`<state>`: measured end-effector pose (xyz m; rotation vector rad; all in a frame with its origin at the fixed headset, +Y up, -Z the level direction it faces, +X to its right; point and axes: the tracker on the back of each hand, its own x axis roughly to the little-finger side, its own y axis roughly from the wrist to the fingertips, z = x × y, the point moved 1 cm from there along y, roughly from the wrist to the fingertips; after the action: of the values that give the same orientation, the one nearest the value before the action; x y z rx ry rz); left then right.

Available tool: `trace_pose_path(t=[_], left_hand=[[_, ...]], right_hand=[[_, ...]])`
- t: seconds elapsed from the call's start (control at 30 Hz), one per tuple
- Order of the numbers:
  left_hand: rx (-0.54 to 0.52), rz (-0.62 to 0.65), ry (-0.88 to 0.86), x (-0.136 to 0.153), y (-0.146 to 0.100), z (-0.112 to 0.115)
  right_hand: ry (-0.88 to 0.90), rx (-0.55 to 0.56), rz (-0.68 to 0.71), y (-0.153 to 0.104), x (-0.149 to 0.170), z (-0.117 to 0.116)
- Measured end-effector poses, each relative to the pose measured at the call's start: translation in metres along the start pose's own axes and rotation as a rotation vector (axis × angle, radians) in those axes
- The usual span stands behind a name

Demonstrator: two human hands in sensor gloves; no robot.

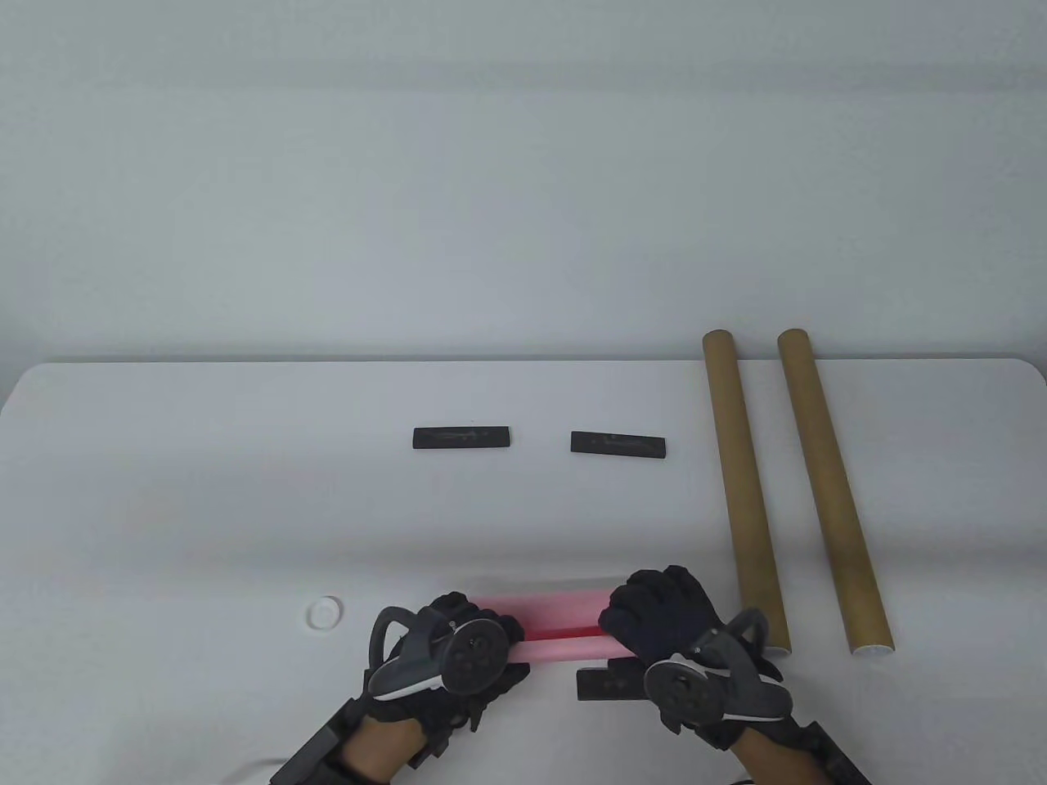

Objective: Roll up papers and store in mailing tubes

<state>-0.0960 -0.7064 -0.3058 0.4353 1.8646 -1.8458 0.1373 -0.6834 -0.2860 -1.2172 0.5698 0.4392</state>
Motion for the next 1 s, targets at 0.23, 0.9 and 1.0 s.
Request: trace_pose_path(t=[0.23,0.9,1.0], left_hand=[[-0.136,0.084,0.264,-0.018,-0.005,-0.009],[-0.122,0.079,0.246,-0.014,-0.005,-0.009],[-0.099,0.069,0.209,-0.012,-0.004,-0.007]], right_hand=[[0.148,-0.149,-0.046,0.004,0.012,-0.009],[0.175,-0.126,-0.057,0.003,0.014,-0.008],[0.136,-0.087,-0.056,0.001,0.012,-0.006]])
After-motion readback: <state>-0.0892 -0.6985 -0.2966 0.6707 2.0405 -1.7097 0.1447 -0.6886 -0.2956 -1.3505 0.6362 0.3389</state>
